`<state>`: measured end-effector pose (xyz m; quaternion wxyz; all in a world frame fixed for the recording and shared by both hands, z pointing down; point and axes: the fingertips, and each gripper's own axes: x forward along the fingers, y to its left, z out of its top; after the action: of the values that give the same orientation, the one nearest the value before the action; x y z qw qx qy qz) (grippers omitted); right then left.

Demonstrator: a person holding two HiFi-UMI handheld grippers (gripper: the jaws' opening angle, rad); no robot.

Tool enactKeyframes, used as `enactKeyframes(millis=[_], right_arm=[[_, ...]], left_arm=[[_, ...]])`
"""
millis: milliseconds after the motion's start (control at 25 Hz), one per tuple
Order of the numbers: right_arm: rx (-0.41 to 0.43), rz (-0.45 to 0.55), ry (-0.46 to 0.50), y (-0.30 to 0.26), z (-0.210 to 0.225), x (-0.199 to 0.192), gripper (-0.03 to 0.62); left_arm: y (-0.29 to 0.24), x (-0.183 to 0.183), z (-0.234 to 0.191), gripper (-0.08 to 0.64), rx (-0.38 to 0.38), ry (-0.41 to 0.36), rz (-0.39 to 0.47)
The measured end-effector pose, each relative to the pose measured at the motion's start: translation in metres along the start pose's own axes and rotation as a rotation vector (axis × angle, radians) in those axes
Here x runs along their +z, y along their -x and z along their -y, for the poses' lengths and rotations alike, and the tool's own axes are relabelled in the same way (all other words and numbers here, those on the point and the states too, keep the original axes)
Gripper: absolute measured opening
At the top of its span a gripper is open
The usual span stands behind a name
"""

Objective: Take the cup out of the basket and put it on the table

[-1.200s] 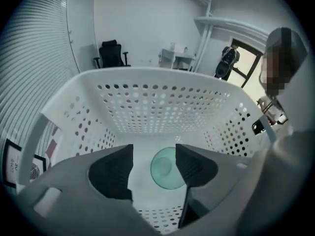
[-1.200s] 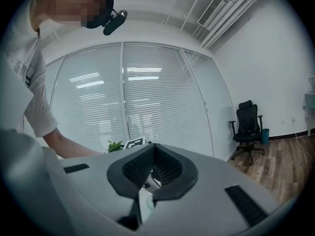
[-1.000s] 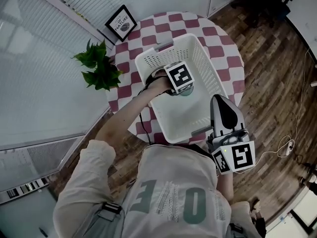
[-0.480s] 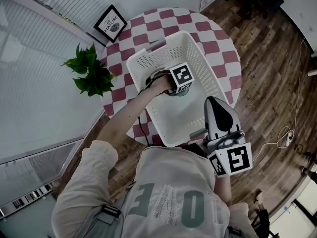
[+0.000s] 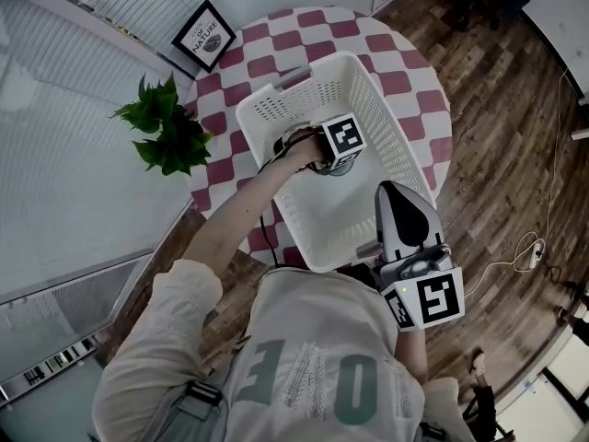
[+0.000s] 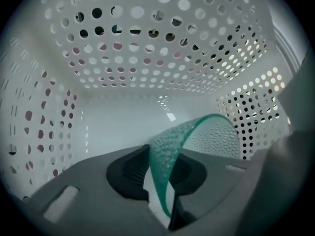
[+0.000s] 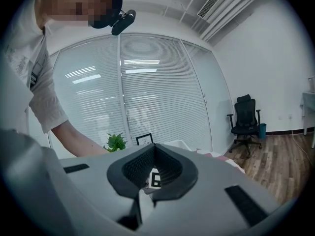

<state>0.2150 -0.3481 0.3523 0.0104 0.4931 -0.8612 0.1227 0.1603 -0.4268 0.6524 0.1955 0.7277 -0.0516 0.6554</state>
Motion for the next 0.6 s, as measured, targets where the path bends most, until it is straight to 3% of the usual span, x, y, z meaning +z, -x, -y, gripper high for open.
enactKeyframes(millis=[120, 600], right_arm=[[-0.002, 0.000, 0.008, 0.0002, -0.0011, 0.0006, 0.009], [-0.021, -0.007, 0.034, 0.0083, -0.0019, 0.0019, 0.009]], left_arm=[[-0.0007, -0.0017, -0.0033, 0.029, 0.024, -0.010, -0.008], [0.0003, -0.0027, -0.0031, 0.025, 0.038, -0.027, -0.016]])
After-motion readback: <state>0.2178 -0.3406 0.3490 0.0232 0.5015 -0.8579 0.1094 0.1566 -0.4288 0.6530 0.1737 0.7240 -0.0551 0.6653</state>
